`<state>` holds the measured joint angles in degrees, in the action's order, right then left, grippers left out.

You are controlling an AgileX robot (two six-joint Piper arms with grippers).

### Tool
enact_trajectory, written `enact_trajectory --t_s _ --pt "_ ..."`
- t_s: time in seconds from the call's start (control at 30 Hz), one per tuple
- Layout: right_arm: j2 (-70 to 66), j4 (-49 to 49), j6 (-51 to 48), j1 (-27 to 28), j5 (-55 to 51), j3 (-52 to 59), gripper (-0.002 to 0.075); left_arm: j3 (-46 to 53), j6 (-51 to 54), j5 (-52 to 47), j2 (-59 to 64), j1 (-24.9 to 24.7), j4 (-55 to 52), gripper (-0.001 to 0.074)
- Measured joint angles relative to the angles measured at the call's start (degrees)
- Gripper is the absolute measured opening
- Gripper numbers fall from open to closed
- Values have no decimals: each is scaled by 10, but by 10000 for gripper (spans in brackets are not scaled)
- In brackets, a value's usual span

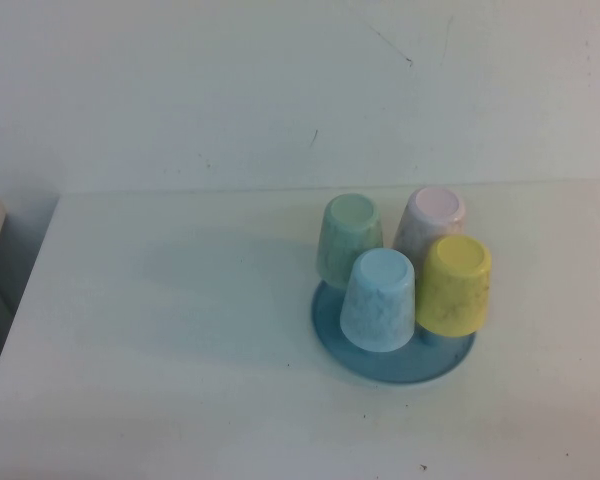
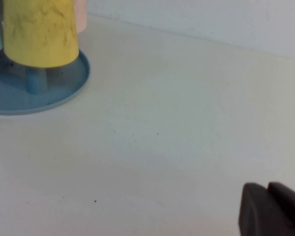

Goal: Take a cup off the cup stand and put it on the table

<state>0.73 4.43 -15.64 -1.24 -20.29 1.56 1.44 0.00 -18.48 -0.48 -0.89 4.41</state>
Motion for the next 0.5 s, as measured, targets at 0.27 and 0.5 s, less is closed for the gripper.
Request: enact_trajectory --t_s 0.27,0.5 --pt "0 27 0 0 0 0 19 0 0 0 0 0 0 -3" --pt "0 37 0 0 -3 -2 19 0 0 0 0 0 0 -3"
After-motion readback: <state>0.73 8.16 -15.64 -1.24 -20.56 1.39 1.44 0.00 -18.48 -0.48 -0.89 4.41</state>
